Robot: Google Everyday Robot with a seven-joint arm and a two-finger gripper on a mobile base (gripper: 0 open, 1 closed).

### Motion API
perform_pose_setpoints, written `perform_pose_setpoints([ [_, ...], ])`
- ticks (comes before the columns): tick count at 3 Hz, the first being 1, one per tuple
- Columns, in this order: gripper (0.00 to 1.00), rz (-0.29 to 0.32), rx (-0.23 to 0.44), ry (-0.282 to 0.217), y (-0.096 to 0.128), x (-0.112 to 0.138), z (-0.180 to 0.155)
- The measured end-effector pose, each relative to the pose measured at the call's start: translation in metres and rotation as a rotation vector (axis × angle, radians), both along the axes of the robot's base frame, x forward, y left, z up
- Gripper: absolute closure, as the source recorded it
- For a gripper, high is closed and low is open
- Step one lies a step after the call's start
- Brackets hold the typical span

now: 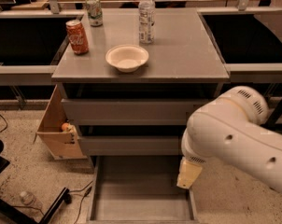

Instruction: Close bottom drawer

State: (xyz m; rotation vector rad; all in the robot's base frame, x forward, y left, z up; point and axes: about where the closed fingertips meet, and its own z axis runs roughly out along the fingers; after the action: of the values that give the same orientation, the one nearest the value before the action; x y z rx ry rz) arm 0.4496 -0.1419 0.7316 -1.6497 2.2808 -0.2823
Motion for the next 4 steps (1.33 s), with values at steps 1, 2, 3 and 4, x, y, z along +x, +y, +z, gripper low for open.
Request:
perform_pose_setpoints([
  [1, 0.0, 0.001, 0.004, 0.045, 0.006, 0.014, -0.069],
  [2, 0.0, 0.001, 0.004, 0.045, 0.006, 0.014, -0.069],
  [3, 0.0, -0.034, 0.03, 0.095, -0.004, 0.012, -0.115],
  [4, 0.0, -0.071, 0.023, 0.159, -0.022, -0.001, -0.192],
])
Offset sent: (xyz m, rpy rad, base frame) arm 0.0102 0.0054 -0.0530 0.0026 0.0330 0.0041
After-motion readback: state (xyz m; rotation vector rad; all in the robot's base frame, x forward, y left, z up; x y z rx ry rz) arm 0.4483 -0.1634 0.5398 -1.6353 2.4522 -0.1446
